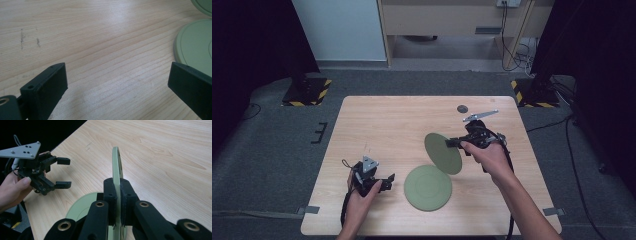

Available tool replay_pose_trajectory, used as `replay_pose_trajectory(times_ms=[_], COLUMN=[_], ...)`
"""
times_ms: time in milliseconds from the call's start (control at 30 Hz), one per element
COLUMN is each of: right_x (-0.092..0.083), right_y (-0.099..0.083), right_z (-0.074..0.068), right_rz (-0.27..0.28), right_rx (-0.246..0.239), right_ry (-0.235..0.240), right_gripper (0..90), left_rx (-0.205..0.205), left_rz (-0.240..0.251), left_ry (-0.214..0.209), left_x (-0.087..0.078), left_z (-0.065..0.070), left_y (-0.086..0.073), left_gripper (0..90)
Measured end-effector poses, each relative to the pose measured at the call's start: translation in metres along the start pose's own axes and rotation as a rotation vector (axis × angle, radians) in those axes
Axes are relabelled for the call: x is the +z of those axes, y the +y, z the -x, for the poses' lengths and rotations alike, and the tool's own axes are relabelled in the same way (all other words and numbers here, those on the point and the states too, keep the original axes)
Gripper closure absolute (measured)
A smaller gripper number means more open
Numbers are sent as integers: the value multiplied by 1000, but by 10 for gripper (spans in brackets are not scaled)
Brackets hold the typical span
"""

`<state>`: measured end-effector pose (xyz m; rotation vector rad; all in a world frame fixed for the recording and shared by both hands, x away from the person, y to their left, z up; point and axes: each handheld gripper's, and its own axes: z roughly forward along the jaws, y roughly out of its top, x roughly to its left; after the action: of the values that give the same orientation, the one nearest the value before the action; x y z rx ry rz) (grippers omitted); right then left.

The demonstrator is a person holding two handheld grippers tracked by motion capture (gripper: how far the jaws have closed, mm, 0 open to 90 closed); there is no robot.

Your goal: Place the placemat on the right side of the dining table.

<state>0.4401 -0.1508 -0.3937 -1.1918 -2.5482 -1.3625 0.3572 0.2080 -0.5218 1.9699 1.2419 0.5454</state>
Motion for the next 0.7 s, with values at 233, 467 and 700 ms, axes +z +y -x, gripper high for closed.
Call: replay_pose_trajectory(times_ms=[233,467,700], right_x=[-2,-4,-5], right_y=[2,3,4], right_z=[2,6,11], right_rz=[7,34,60], right_rx=[19,33,48], right_ry=[-19,-62,-97], right_gripper=[860,860,860], left_rx=[-1,4,3], left_rz=[-3,-12,-28], left_ry=[0,9,28], left_x=[0,1,1], left_z=[-1,-3,-6], left_y=[-1,-2,-3], left_gripper=[21,21,27])
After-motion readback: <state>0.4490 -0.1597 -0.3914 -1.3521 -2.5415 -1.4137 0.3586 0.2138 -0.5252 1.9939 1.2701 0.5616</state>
